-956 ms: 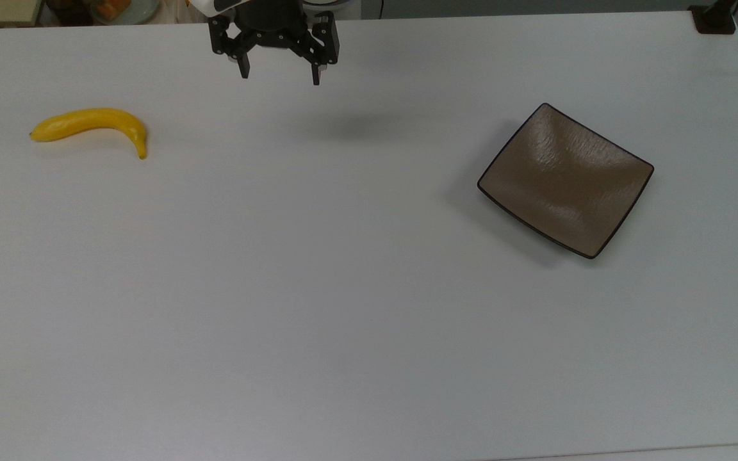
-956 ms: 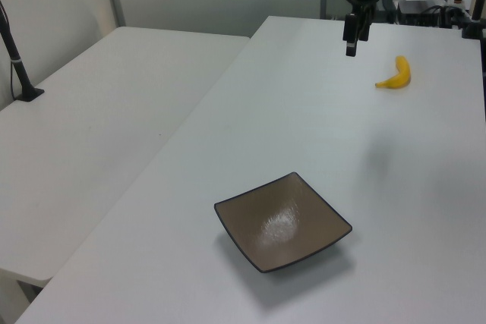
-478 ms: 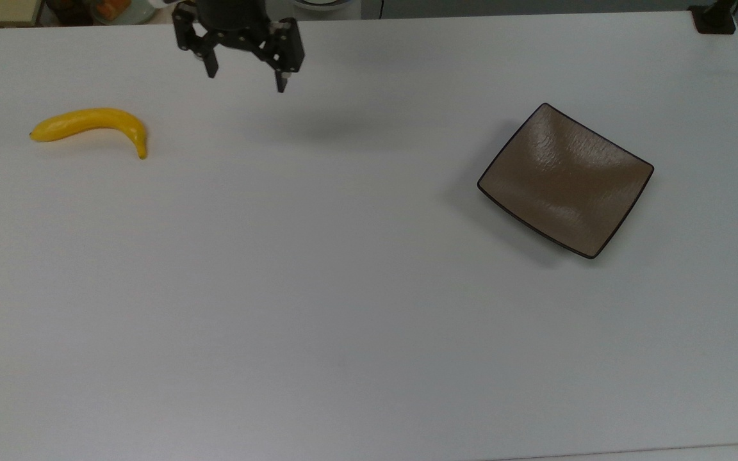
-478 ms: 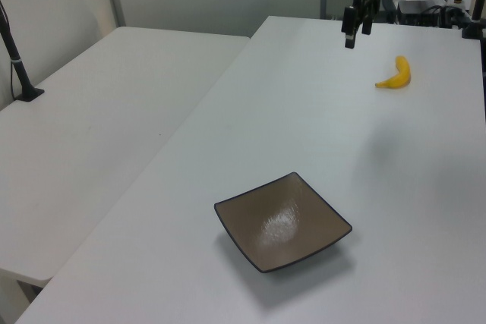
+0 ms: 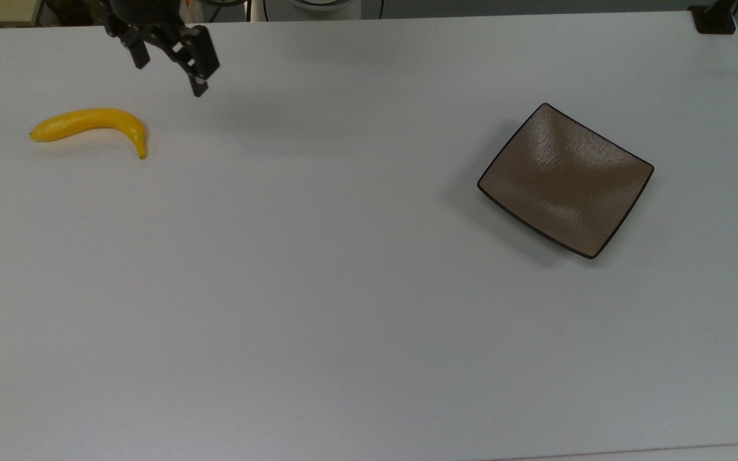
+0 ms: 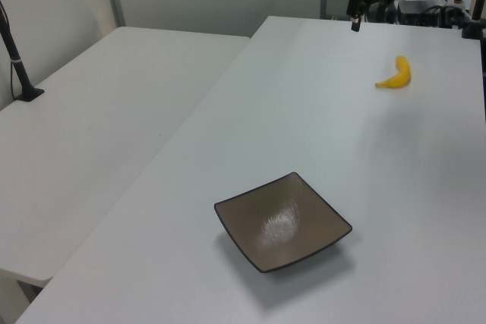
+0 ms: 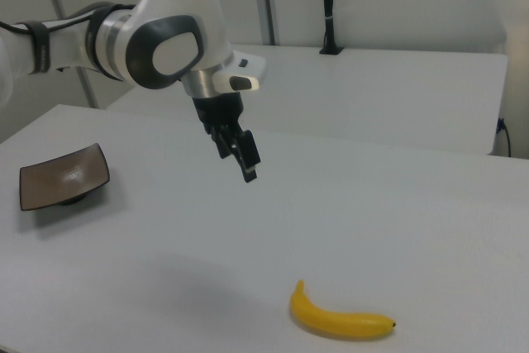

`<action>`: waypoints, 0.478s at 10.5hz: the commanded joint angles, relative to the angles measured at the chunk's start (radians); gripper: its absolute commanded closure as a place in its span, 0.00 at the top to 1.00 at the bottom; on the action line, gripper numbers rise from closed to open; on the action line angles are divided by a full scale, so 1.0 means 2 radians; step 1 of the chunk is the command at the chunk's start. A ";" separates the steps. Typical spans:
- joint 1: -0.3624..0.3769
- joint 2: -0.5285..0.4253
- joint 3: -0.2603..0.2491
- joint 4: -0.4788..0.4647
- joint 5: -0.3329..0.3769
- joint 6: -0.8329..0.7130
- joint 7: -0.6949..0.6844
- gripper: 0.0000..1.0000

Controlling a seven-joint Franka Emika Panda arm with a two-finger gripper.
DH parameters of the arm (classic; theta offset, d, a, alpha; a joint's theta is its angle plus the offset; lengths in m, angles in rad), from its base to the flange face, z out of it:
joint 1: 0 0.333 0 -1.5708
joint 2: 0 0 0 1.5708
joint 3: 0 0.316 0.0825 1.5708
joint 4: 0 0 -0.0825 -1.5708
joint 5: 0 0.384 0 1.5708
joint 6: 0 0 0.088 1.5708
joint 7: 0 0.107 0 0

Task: Bananas placed on a ceramic plate
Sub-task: 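Move the open gripper over toward the yellow banana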

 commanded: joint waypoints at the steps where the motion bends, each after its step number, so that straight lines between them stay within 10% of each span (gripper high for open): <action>1: 0.000 0.006 -0.043 -0.027 -0.021 0.015 0.046 1.00; 5: -0.020 0.023 -0.084 -0.059 -0.023 0.068 0.053 1.00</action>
